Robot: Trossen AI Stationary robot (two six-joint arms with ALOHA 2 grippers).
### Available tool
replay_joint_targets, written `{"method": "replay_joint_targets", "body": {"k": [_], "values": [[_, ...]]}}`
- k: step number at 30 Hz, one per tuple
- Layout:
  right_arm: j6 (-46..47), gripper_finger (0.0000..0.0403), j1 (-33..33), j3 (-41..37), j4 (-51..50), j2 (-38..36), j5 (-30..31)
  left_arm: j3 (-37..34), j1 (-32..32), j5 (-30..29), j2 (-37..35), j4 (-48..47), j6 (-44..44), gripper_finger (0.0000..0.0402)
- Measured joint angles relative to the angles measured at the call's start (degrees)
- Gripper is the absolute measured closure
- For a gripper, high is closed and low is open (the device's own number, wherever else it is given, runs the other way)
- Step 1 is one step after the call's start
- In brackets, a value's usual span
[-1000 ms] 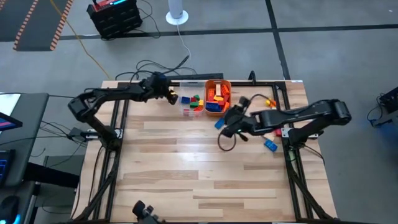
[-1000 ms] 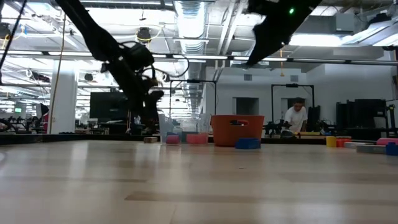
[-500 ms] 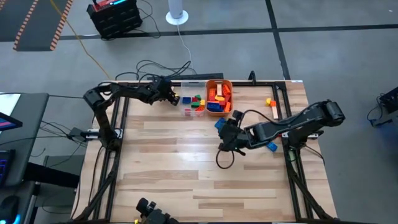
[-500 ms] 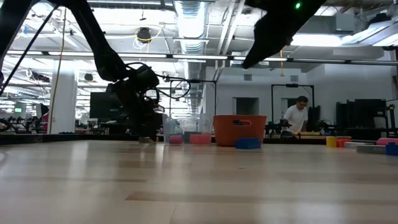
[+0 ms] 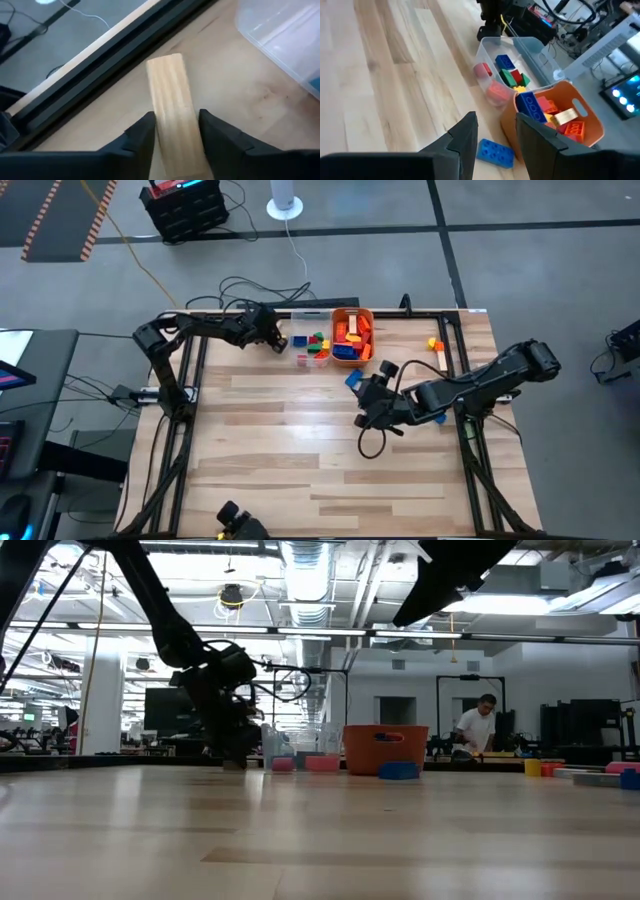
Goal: Sort blocks by size
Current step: Put the wood rectangle block into the orange bin
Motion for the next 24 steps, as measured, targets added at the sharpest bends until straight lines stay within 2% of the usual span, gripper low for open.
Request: {"method": "replay_joint_targets", "body": {"k": [4, 9, 18, 24], "values": [[2.9, 0.024, 1.2, 0.0, -0.3, 0.0, -0.2, 0.0, -0.4, -0.2, 0.0, -0.6, 2.3, 0.03], [5.6, 0.024, 3.6, 0.0, -0.3, 0.0, -0.5, -0.3, -1.0, -0.6, -2.5, -3.8, 5.8, 0.03], [10.0, 0.024, 3.9, 0.0, -1.7, 0.0, -0.5, -0.5, -5.9, -0.7, -16.1, -9.5, 6.0, 0.03], [11.9, 0.024, 3.9, 0.0, -2.5, 0.0, -0.4, -0.4, -13.7, -0.6, -21.9, -3.9, 7.2, 0.03]]}}
